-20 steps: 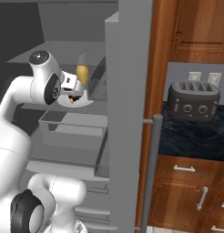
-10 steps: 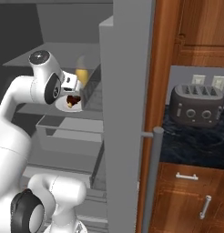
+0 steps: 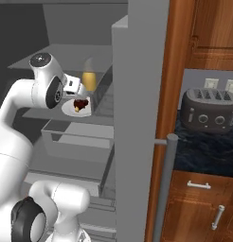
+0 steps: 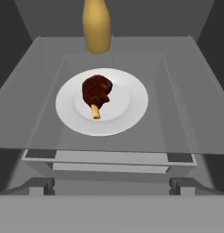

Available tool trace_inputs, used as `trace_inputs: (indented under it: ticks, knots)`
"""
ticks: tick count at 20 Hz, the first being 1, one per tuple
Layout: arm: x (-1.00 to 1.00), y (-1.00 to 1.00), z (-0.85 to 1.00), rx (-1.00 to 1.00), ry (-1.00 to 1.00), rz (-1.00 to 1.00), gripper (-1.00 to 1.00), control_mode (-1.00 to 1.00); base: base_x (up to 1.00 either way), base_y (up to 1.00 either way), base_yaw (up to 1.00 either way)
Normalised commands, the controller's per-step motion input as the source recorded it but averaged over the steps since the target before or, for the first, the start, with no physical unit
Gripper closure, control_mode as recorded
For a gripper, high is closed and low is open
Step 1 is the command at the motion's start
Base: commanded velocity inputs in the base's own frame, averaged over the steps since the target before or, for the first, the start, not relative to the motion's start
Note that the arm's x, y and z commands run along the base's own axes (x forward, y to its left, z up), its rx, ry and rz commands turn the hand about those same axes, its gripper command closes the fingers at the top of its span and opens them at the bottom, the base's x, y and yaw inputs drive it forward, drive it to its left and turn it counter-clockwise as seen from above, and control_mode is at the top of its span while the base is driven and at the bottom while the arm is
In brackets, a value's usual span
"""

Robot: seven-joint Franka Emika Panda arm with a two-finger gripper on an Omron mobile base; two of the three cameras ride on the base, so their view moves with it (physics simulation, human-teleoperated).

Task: Retrieve the steak from the fridge and place it on the saucepan with marinade on the stove.

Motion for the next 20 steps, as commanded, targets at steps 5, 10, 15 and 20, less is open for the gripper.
trace_inputs:
  ticks: [5, 10, 15, 20]
  knots:
    - [0.0, 0.0, 0.0, 0.0, 0.0, 0.0, -1.0, 1.0, 0.02, 0.22, 0.0]
    - [0.0, 0.0, 0.0, 0.0, 0.0, 0.0, -1.0, 1.0, 0.03, 0.19, 0.0]
    - [0.02, 0.25, -0.47, 0.0, 0.01, 0.0, -1.0, -1.0, 0.0, 0.0, 0.0]
    - [0.08, 0.16, -0.45, -0.02, -0.04, 0.0, -1.0, -1.0, 0.0, 0.0, 0.0]
